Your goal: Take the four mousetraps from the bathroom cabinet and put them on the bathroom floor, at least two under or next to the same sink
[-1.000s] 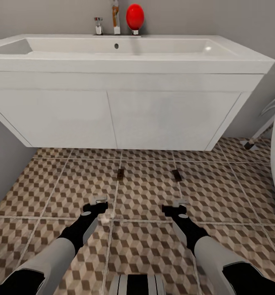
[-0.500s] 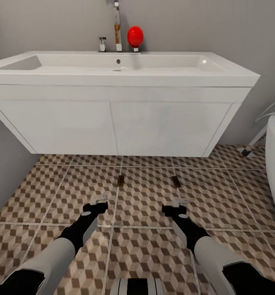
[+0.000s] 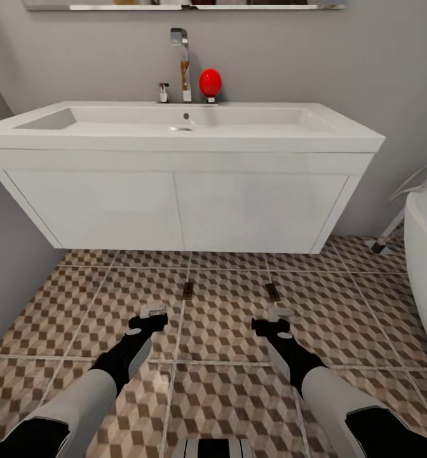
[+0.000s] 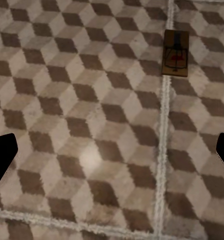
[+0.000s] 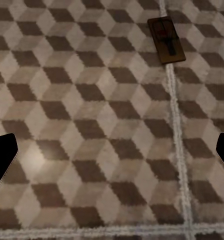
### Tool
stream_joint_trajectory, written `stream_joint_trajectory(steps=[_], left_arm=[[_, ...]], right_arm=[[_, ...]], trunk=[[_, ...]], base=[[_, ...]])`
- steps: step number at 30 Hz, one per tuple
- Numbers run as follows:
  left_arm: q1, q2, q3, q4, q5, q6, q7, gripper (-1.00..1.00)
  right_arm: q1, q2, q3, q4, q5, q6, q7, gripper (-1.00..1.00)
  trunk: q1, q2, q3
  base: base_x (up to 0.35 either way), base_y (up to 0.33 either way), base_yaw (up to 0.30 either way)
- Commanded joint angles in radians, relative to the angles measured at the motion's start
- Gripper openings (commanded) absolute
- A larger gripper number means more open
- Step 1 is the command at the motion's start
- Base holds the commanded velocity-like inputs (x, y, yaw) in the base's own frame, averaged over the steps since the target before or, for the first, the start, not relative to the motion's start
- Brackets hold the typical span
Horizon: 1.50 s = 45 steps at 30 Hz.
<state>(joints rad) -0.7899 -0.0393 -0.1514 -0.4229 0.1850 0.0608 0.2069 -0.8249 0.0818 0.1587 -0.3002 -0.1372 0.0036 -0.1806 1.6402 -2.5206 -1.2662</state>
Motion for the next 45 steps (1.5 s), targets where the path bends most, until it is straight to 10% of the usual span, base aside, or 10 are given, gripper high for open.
stream_joint_trajectory(steps=[1, 45], left_arm=[[0.000, 0.001, -0.008, -0.002, 0.010, 0.005, 0.008, 1.00], [0.000, 0.001, -0.008, -0.001, 0.013, 0.005, 0.008, 1.00]], right_arm=[[0.000, -0.001, 0.008, 0.000, -0.011, 0.001, -0.006, 1.00], [0.000, -0.003, 0.007, 0.000, -0.013, 0.001, -0.007, 1.00]], trunk=[[-0.001, 0.000, 0.003], [-0.020, 0.010, 0.173]], base=[[0.000, 0.000, 0.000], [0.000, 0.000, 0.000]])
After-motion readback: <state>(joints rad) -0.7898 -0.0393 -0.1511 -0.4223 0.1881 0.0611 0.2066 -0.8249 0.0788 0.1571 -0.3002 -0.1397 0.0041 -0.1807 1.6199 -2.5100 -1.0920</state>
